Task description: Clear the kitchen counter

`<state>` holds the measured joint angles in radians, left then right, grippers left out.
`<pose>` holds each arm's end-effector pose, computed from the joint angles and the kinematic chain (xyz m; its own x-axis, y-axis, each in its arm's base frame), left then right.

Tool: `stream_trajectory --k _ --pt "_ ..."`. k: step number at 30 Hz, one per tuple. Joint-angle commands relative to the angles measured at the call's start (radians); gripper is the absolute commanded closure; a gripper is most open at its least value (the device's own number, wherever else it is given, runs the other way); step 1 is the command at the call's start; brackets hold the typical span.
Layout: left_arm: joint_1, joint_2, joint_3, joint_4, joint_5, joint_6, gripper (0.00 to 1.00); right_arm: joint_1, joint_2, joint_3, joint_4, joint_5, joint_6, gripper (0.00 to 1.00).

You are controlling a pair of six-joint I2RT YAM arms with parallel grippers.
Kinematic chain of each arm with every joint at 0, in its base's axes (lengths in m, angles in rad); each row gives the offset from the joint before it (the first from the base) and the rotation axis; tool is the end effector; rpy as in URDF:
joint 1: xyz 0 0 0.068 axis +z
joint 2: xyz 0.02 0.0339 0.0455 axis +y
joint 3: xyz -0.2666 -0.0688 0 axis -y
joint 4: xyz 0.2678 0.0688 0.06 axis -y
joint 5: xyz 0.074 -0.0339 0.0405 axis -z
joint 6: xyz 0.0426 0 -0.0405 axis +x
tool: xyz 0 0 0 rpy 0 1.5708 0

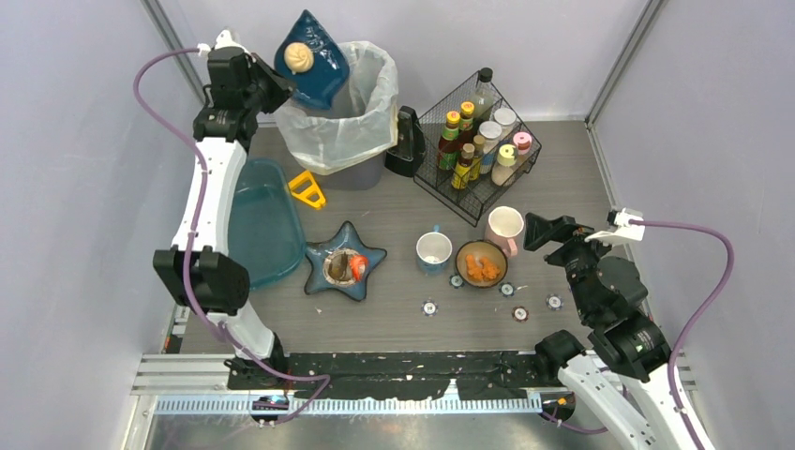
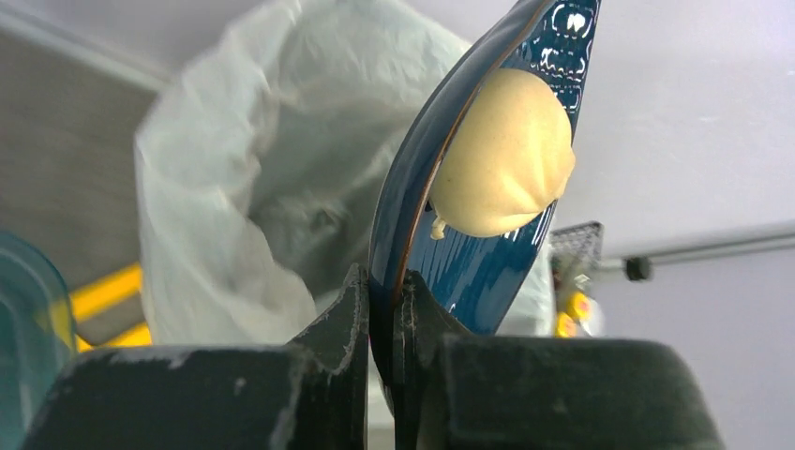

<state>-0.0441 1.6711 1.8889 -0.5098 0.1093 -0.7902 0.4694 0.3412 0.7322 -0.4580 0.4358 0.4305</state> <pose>0.4060 -0.0226 0.4617 -0.3077 -0.6934 -0.6516 -0.1001 0.7046 -0.7025 0.1025 0.0318 0.3527 -0.0686 0.3894 -0.9185 -0.0064 0.9205 0.3907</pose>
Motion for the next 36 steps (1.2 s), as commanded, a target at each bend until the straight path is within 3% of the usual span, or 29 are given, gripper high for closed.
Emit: stream_trajectory --k 1,12,15,27,31,36 --pt "0.0 0.034 0.131 0.326 -0.073 0.266 1.0 -0.002 0.019 0.05 0.003 0.049 -0.038 0.05" --pt "-0.139 0.144 0.205 0.458 -0.241 0.982 1.0 -0.001 0.04 0.072 -0.004 0.085 -0.08 0.05" --pt "-0.173 0.157 0.219 0.461 -0.314 1.077 1.0 -0.001 0.027 0.068 -0.006 0.099 -0.095 0.05" --pt "-0.154 -0.031 0.094 0.445 -0.42 0.935 1.0 -0.001 -0.067 0.045 -0.018 0.189 -0.148 0.05" --pt "-0.081 -0.176 -0.034 0.374 -0.401 0.682 1.0 -0.002 -0.112 0.033 -0.037 0.226 -0.144 0.05" --pt "0.089 -0.416 -0.32 0.32 -0.311 0.4 1.0 -0.001 -0.173 -0.016 -0.032 0.24 -0.129 0.05"
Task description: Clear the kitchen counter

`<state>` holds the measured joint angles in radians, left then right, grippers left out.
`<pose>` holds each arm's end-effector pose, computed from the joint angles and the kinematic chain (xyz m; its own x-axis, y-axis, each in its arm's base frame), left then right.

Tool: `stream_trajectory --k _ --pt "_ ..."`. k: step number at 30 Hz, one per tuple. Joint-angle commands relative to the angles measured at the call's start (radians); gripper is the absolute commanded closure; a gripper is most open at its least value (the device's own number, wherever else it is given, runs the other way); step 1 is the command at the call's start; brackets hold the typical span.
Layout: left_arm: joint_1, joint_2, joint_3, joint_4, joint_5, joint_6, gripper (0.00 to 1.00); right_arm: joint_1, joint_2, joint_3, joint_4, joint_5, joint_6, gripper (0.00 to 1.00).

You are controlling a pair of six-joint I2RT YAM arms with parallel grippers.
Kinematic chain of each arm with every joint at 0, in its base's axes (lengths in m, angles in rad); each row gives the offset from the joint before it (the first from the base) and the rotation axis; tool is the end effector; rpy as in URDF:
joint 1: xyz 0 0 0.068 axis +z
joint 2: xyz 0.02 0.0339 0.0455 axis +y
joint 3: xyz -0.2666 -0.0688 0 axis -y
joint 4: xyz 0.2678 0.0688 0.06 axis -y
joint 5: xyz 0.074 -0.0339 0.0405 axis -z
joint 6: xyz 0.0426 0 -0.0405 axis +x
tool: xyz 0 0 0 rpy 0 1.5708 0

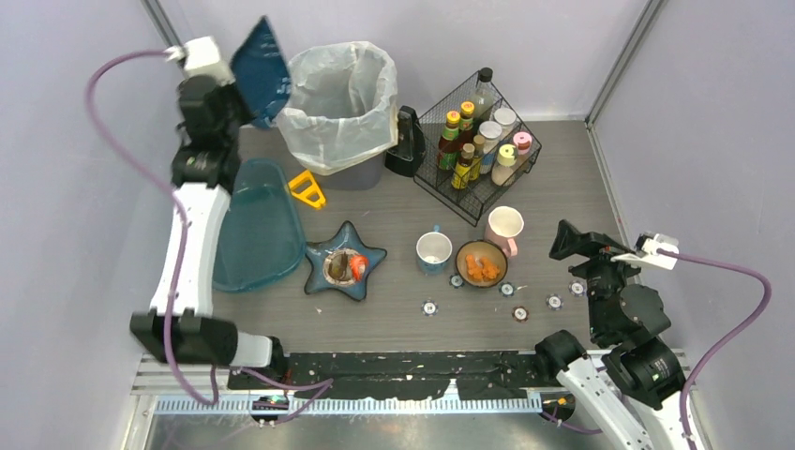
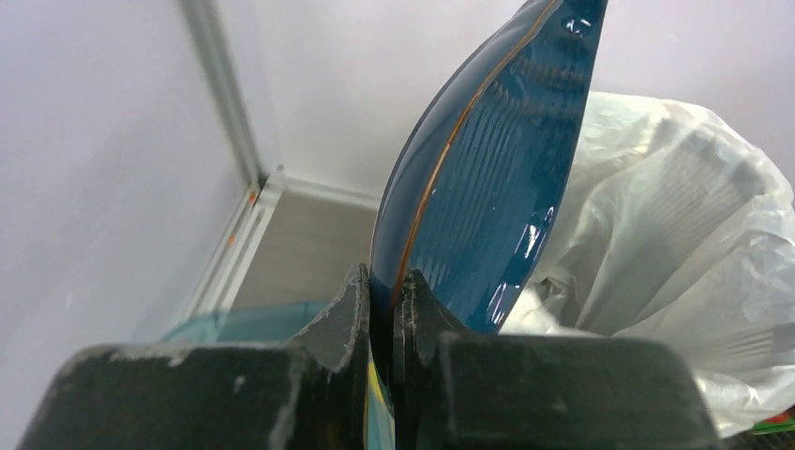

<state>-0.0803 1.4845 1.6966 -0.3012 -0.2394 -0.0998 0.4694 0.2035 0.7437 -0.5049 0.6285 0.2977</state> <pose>0.3608 -0.0189 0.4839 -0.0726 -0.0913 -0.9932 -0.1655 0.9831 -0.0782 0.0703 0.0076 0.3604 0.0765 0.3048 -0.9493 0.1419 0.9391 0.3130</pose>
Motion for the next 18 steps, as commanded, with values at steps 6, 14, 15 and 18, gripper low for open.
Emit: stream_trajectory --k 6,14,15,18 --pt "0.238 -0.462 -0.413 0.011 0.03 -0.459 1.0 -0.001 -0.072 -0.042 0.02 0.054 0.016 0.05" --pt "0.329 -0.67 -0.814 -0.029 0.023 -0.852 1.0 -0.001 -0.075 -0.048 0.025 0.048 0.023 0.05" --pt "0.33 -0.678 -0.852 -0.022 0.021 -0.904 1.0 -0.002 -0.075 -0.049 0.025 0.048 0.023 0.05" --pt "0.333 -0.679 -0.956 0.025 -0.003 -1.051 1.0 -0.002 -0.084 -0.051 0.025 0.049 0.023 0.05"
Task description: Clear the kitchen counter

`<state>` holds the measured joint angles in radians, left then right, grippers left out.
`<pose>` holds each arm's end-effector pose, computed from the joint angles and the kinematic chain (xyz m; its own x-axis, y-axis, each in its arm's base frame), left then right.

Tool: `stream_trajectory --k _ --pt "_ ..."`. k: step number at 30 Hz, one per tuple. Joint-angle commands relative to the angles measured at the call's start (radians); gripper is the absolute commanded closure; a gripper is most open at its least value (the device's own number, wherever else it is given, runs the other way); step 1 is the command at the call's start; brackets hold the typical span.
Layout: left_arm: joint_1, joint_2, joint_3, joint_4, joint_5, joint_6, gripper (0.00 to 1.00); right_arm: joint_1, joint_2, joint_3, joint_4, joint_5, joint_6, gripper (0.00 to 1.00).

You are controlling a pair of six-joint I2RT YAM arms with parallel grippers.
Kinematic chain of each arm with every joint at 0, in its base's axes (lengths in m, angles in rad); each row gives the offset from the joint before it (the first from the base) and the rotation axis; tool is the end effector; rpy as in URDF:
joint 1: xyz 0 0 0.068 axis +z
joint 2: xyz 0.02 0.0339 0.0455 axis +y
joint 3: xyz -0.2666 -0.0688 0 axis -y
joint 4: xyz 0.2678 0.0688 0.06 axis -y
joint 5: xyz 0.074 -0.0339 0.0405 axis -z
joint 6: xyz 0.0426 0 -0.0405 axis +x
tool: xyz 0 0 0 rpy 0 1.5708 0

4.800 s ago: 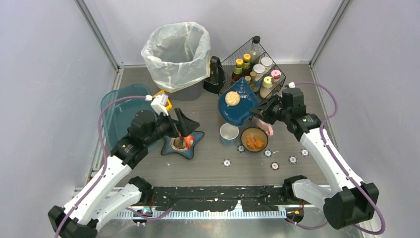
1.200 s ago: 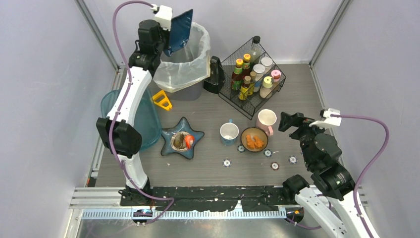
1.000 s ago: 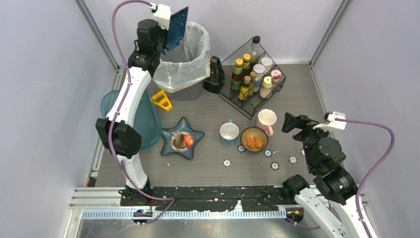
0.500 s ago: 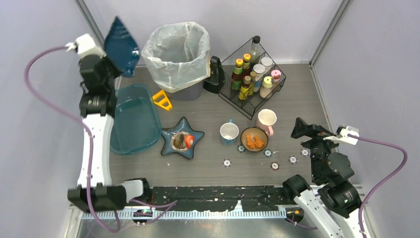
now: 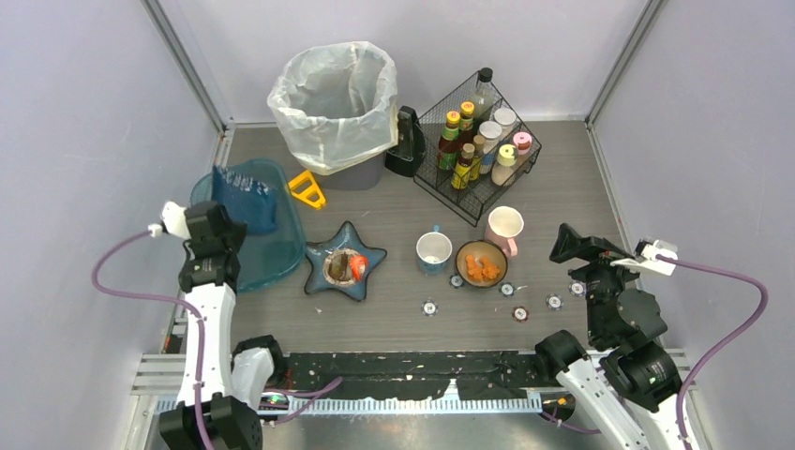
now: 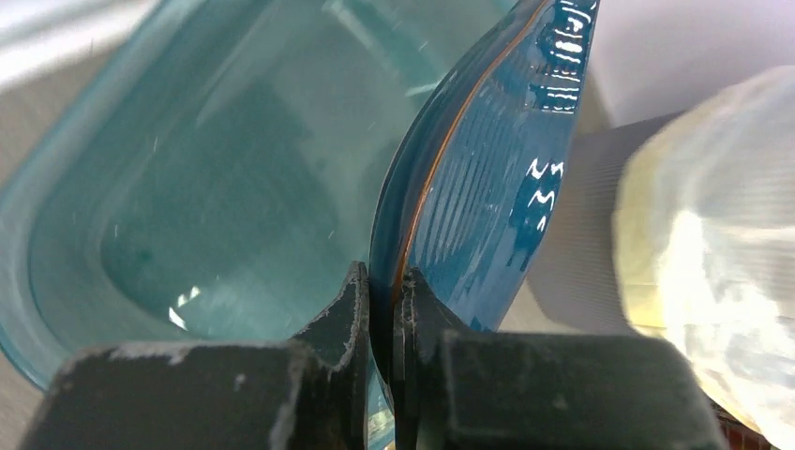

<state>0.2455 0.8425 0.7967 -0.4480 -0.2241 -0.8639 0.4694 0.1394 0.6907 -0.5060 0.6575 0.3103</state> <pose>0.2058 0.0613 0.3054 0.0259 -0.7578 -0.6520 -0.6268 0.4958 -0.6011 0.0655 0.0041 0.3468 0.0954 0.3194 -0.9428 0.1652 0.9289 0.3314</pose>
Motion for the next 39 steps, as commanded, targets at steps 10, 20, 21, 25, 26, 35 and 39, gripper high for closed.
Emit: stream_trajectory --k 10,20,21,25,26,35,39 --pt "0.009 0.191 -0.164 0.439 -0.1 -0.584 1.0 -0.002 -0.034 -0.006 0.026 0.032 0.004 0.05" --pt "0.01 0.489 -0.094 0.623 -0.055 -0.65 0.94 -0.001 -0.026 -0.01 0.032 0.044 -0.011 0.05" --pt "0.009 0.509 -0.089 0.642 -0.058 -0.649 0.94 -0.001 -0.025 -0.011 0.033 0.042 -0.013 0.05" --pt "0.009 0.597 -0.065 0.682 -0.042 -0.65 0.87 -0.002 -0.017 -0.012 0.034 0.035 -0.018 0.05" --pt "0.009 0.626 -0.058 0.69 -0.036 -0.65 0.84 -0.002 -0.013 -0.013 0.035 0.033 -0.018 0.05" --pt "0.009 0.729 -0.048 0.749 0.013 -0.651 0.6 -0.001 -0.006 -0.013 0.037 0.027 -0.026 0.05" --pt "0.009 0.729 -0.049 0.75 0.039 -0.623 0.37 -0.001 -0.008 -0.013 0.04 0.016 -0.027 0.05"
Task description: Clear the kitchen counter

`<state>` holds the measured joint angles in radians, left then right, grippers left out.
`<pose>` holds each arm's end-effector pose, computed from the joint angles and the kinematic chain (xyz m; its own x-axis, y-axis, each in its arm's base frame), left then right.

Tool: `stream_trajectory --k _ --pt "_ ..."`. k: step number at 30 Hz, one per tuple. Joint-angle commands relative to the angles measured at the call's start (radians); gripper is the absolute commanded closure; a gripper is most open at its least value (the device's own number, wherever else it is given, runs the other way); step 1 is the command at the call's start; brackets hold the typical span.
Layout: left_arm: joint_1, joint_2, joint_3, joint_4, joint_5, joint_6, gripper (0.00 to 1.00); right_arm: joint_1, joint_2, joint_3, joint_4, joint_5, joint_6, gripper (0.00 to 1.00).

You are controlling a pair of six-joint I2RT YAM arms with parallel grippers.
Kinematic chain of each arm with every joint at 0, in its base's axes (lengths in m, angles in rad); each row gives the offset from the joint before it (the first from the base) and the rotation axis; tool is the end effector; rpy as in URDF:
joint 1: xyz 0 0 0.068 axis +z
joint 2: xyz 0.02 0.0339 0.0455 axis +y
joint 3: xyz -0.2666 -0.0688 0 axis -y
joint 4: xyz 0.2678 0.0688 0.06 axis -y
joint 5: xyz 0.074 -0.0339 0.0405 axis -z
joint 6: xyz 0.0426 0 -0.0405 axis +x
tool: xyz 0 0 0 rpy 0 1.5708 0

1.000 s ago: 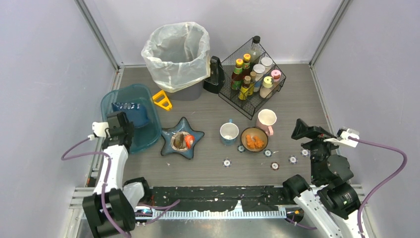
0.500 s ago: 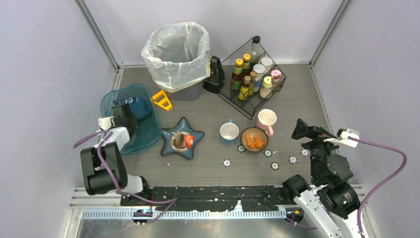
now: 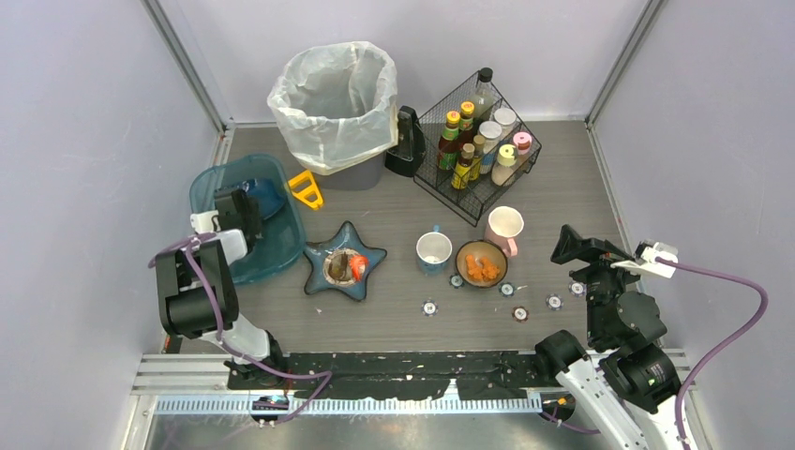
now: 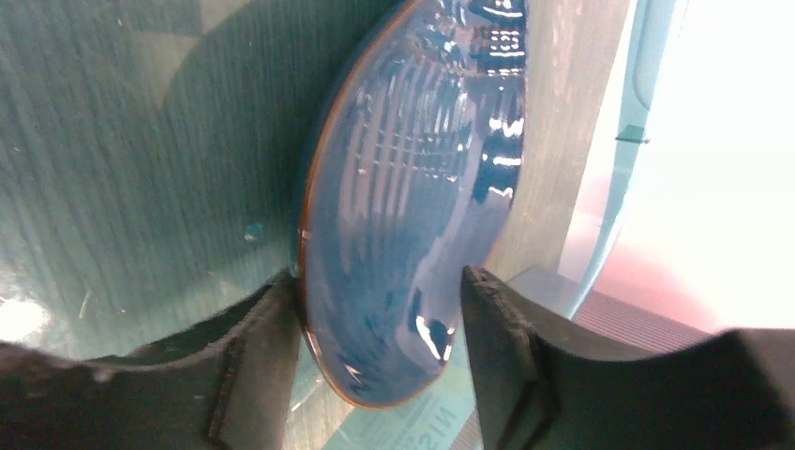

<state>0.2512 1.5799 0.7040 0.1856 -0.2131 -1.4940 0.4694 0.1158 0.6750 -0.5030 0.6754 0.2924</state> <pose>0.3166 0.0905 0.1392 0.3524 -0.9156 -0.1934 -0.6457 -0.0883 -0.7585 0.0633 0.0022 0.3433 0.1067 0.3064 -0.9459 0.1806 0.9296 0.3214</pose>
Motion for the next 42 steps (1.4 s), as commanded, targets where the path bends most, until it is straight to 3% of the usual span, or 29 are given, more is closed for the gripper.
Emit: stream_trajectory --k 1,6,9,15,31,42 --pt "0.004 -0.017 0.046 0.106 0.031 0.024 0.33 -0.001 0.015 0.001 0.037 -0.003 -0.009 0.05" --pt "0.003 -0.091 0.08 -0.019 0.051 0.118 0.1 -0.002 0.006 0.001 0.037 -0.013 -0.009 0.05" --pt "0.002 -0.139 0.112 -0.117 0.062 0.181 0.01 -0.001 -0.004 0.0 0.037 -0.016 -0.006 0.05" --pt "0.002 -0.234 0.148 -0.292 0.09 0.278 0.0 -0.002 -0.026 -0.001 0.037 -0.02 -0.002 0.05" --pt "0.003 -0.267 0.132 -0.412 0.139 0.437 0.01 -0.002 -0.046 -0.005 0.037 -0.04 0.009 0.05" --pt "0.005 -0.024 0.224 -0.394 0.199 0.475 0.0 -0.002 -0.039 -0.005 0.037 -0.036 0.003 0.05"
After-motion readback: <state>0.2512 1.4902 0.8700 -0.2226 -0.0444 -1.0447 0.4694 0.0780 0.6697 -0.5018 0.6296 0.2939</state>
